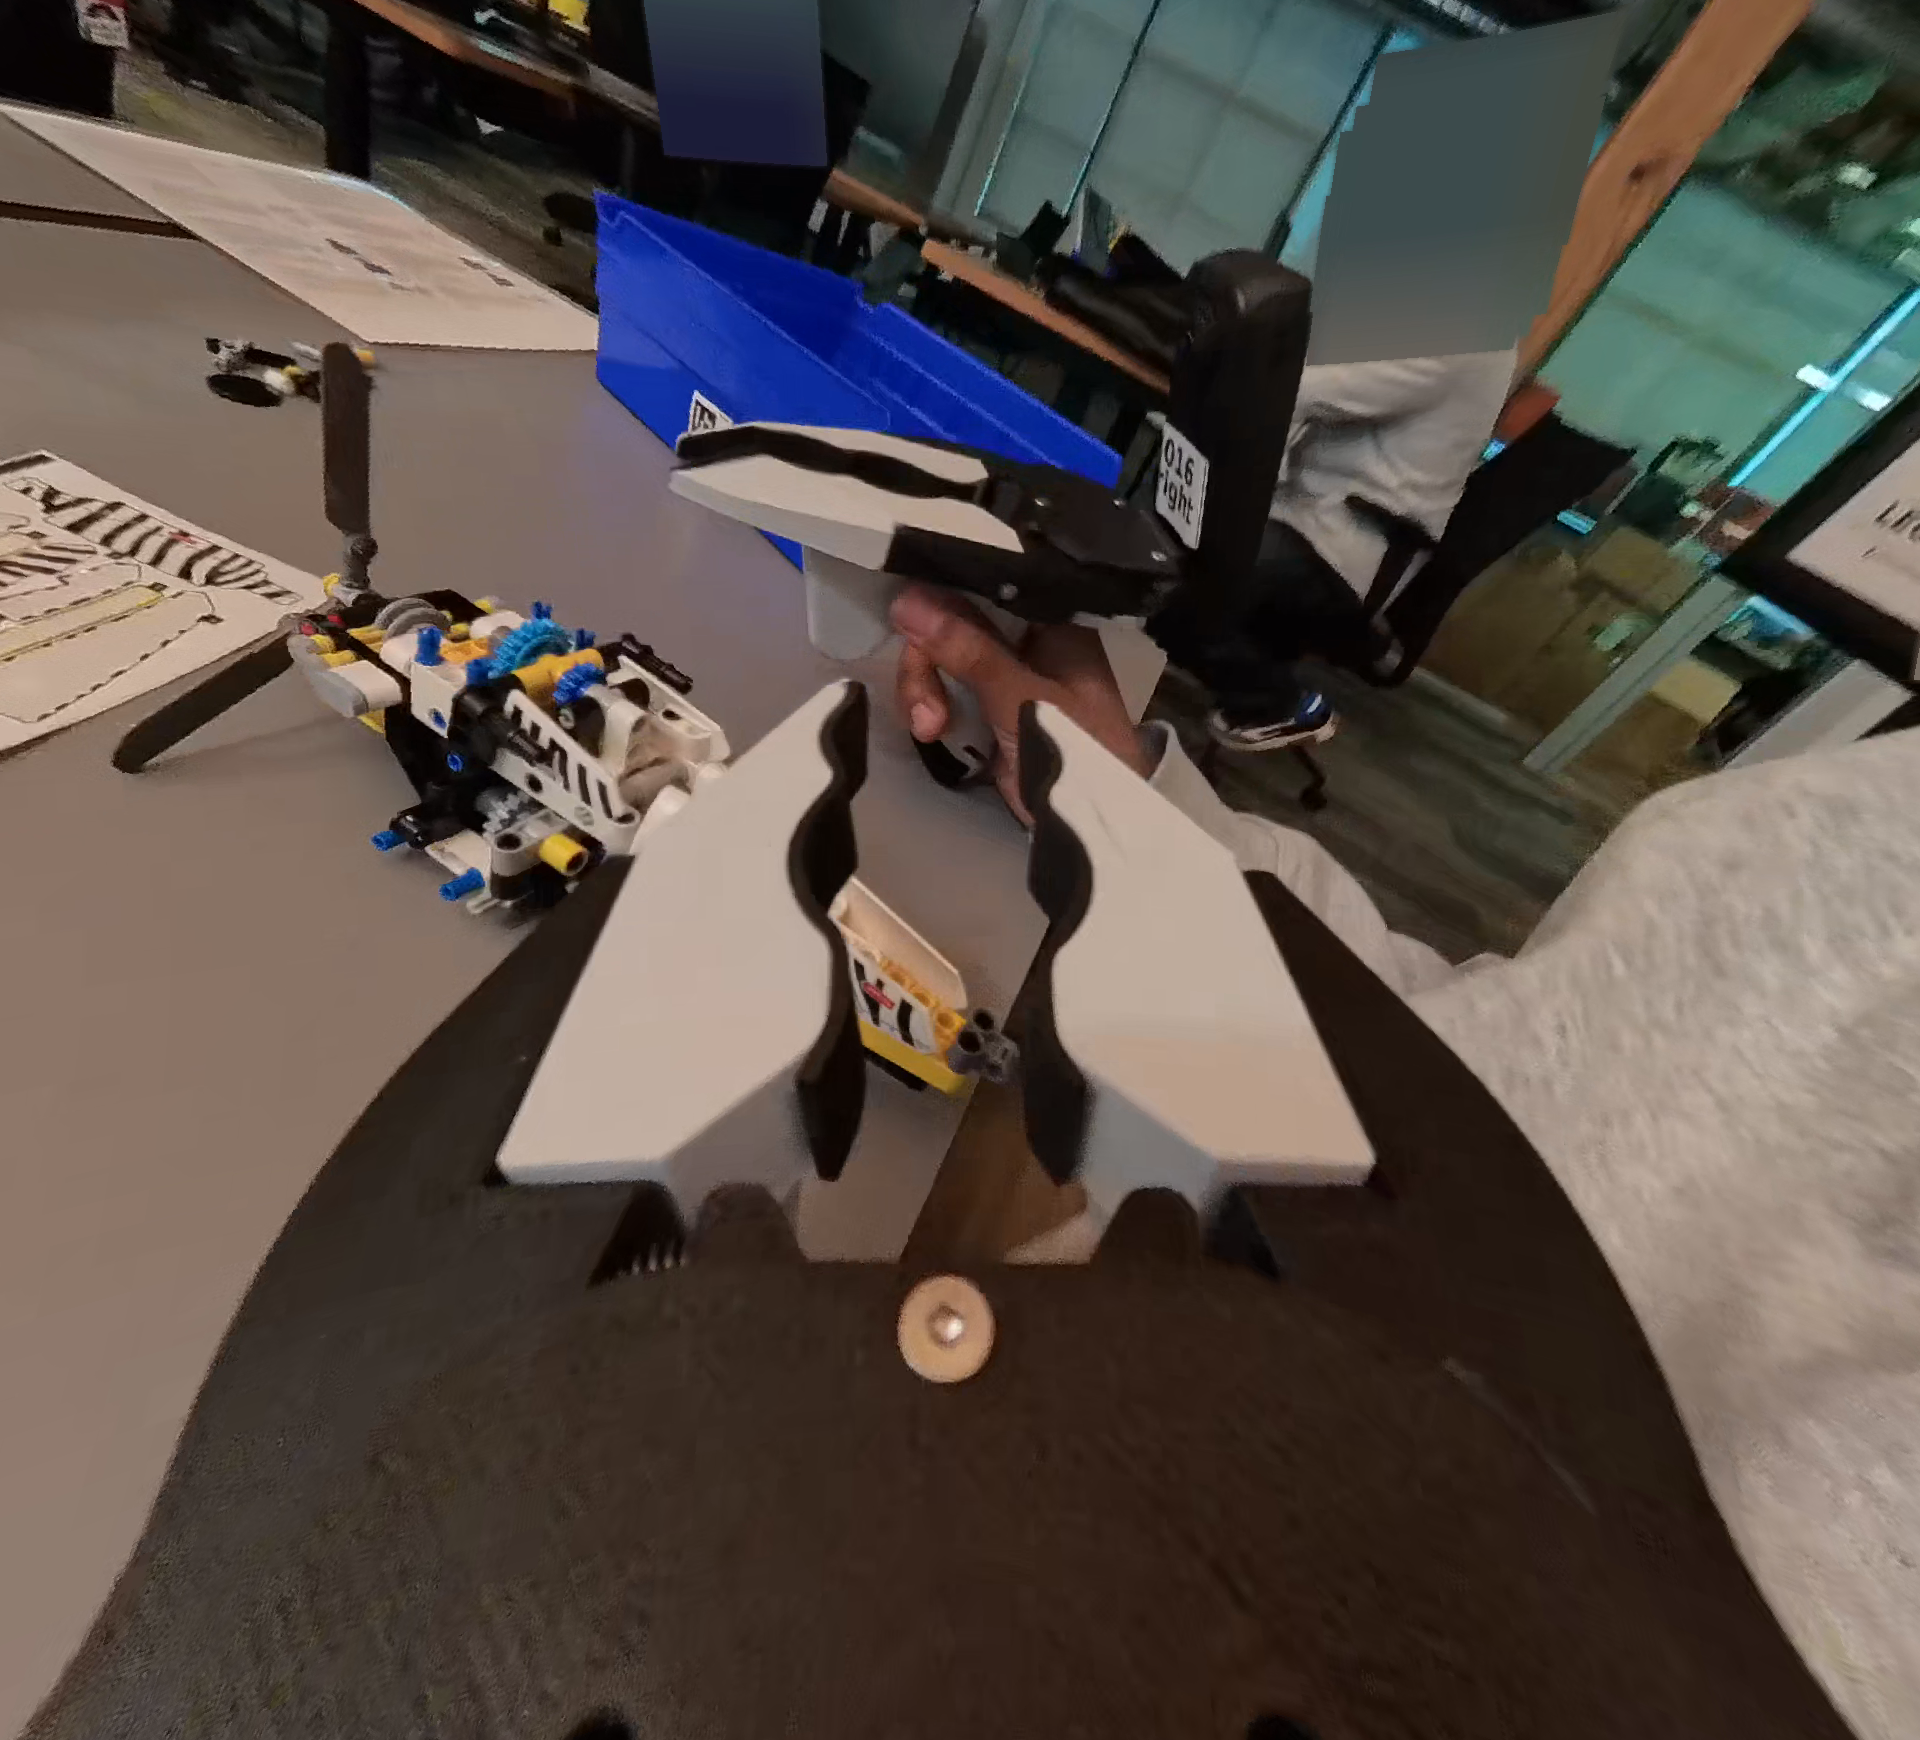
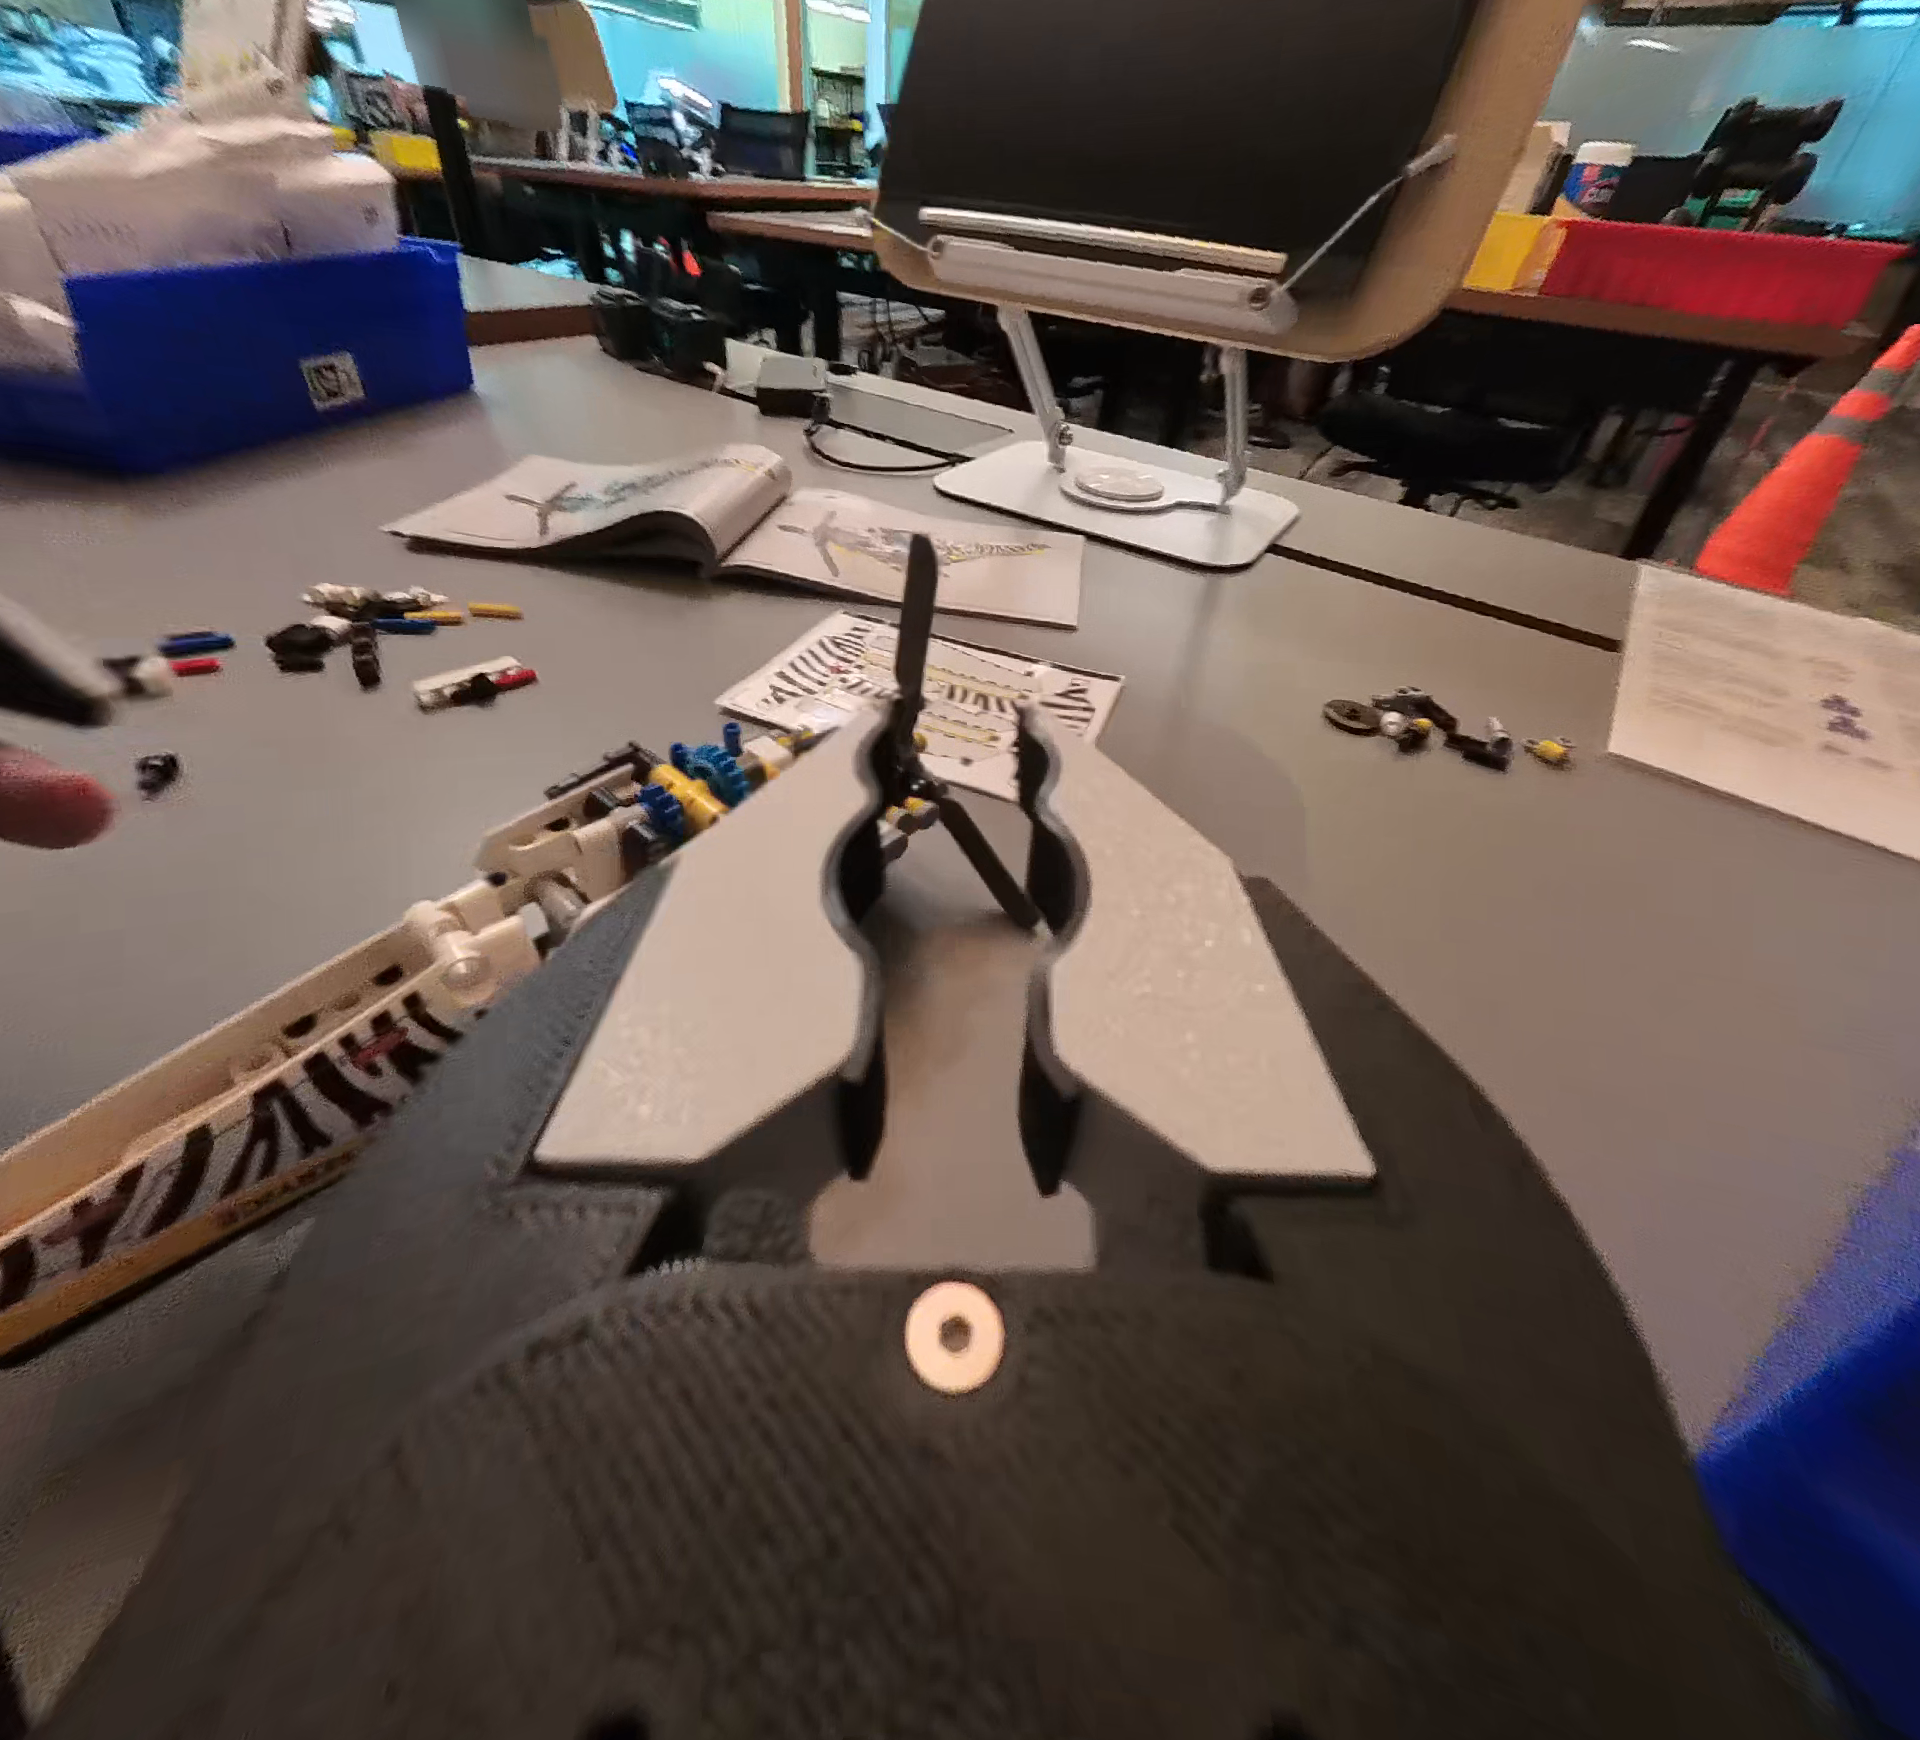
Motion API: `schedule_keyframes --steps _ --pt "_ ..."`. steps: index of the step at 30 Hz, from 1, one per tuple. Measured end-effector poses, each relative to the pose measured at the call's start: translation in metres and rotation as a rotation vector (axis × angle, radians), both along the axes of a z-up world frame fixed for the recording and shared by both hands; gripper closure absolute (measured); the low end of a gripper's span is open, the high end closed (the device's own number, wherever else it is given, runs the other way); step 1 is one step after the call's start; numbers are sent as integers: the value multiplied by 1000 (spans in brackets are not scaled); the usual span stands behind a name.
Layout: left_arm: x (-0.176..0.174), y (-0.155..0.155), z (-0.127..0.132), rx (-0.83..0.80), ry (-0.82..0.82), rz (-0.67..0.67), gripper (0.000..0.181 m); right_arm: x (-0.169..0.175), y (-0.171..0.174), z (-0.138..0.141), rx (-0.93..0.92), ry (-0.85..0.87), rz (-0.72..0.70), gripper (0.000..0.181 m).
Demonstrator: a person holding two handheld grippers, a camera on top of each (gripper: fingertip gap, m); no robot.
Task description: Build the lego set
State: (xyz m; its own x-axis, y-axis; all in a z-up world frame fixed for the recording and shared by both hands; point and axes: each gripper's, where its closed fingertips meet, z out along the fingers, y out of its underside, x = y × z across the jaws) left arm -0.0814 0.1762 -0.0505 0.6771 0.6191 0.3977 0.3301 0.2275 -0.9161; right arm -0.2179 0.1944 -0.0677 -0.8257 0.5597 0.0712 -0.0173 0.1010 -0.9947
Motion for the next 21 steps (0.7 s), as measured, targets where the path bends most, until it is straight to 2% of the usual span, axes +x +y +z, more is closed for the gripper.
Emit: schedule_keyframes --steps 2,7,11,16,21 --pt "2 4 2 -43 18 18 161 -4 1 -2 19 9 -39 181" --pt "11 7 2 -73 28 28 161 -12 8 -1 30 31 -146 181" --pt "17 6 -1 -15 -18 28 156 -3 15 4 20 93 -196 181" --pt "29 11 -7 -7 -50 21 152 12 19 10 -21 140 -185 181" --pt "36 13 -1 -28 -24 29 152 16 16 11 4 180 -186 181"
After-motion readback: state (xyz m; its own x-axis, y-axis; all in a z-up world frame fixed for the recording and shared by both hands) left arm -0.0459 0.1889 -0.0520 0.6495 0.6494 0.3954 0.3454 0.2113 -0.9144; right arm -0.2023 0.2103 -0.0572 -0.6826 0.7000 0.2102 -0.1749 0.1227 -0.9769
